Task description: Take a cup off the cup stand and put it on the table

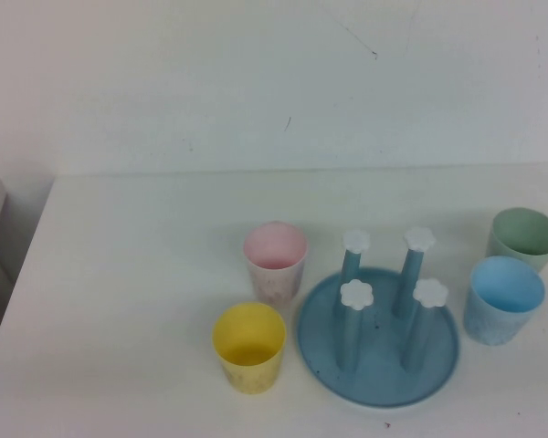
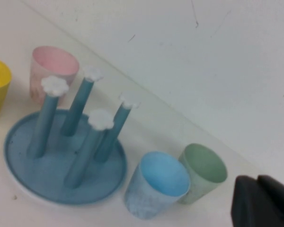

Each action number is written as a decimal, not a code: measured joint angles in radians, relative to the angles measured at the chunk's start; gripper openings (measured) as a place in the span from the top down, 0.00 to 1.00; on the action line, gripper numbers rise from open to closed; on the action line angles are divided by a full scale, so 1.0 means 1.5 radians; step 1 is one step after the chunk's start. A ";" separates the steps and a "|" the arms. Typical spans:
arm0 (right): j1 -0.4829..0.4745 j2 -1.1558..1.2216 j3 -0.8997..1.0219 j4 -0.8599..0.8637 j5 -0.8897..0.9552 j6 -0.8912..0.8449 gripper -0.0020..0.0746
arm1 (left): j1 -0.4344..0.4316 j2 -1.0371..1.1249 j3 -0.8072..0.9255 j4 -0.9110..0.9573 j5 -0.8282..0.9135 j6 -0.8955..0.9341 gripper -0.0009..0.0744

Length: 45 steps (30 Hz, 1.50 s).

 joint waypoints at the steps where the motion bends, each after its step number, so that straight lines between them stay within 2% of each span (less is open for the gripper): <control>1: 0.000 0.000 0.002 0.000 0.005 0.000 0.98 | 0.008 -0.015 0.010 0.007 -0.002 0.000 0.99; 8: 0.000 0.000 0.010 0.001 0.033 0.000 0.98 | 0.028 -0.087 0.049 0.026 0.011 -0.002 0.99; 16: 0.000 0.000 0.010 0.002 -0.086 0.000 0.98 | 0.028 -0.088 0.049 0.029 0.021 -0.005 0.99; 24: 0.000 -0.020 0.051 0.004 -0.220 0.083 0.98 | 0.028 -0.088 0.049 0.030 0.025 -0.006 0.99; 26: 0.000 -0.041 0.072 -0.022 -0.240 0.123 0.98 | 0.028 -0.088 0.049 -0.023 0.026 0.029 0.99; 31: -0.010 -0.087 0.122 -0.155 -0.246 0.296 0.98 | 0.028 -0.090 0.049 -0.371 0.050 0.382 0.99; 34: -0.033 -0.105 0.151 -0.213 -0.241 0.375 0.98 | 0.028 -0.090 0.049 -0.503 0.103 0.500 0.99; 41: -0.065 -0.156 0.232 -0.270 -0.230 0.437 0.98 | 0.028 -0.090 0.049 -0.561 0.286 0.559 0.99; 45: -0.065 -0.177 0.274 -0.307 -0.220 0.476 0.98 | 0.028 -0.090 0.048 -0.563 0.299 0.568 0.99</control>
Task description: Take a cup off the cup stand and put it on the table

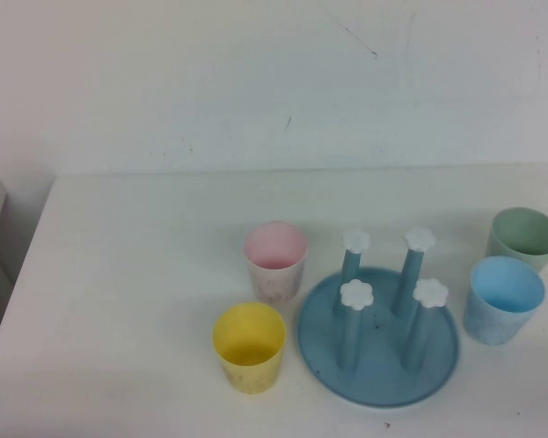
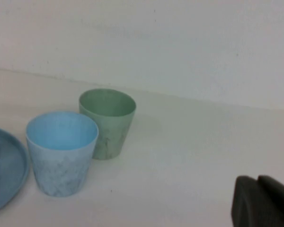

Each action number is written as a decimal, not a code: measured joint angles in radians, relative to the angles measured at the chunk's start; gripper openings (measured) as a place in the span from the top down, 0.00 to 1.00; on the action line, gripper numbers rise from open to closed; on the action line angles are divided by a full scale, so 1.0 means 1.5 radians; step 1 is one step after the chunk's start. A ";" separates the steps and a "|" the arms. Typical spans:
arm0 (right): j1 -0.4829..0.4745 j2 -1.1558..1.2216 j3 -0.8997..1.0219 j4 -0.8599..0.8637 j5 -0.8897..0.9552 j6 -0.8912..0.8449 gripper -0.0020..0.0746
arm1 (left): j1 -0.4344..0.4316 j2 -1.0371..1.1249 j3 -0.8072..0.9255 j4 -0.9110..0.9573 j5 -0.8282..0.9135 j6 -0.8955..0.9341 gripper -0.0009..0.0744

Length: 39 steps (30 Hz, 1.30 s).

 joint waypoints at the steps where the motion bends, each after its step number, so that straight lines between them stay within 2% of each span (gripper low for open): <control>1: 0.000 -0.003 0.009 -0.005 0.001 0.005 0.98 | 0.000 0.000 0.000 0.000 0.002 0.000 0.99; 8: 0.000 -0.009 0.074 -0.010 0.006 0.047 0.98 | 0.000 0.000 -0.001 0.000 0.006 0.000 0.99; 39: 0.000 -0.009 0.075 -0.046 0.029 0.058 0.98 | 0.000 0.000 -0.002 -0.007 0.010 -0.001 0.99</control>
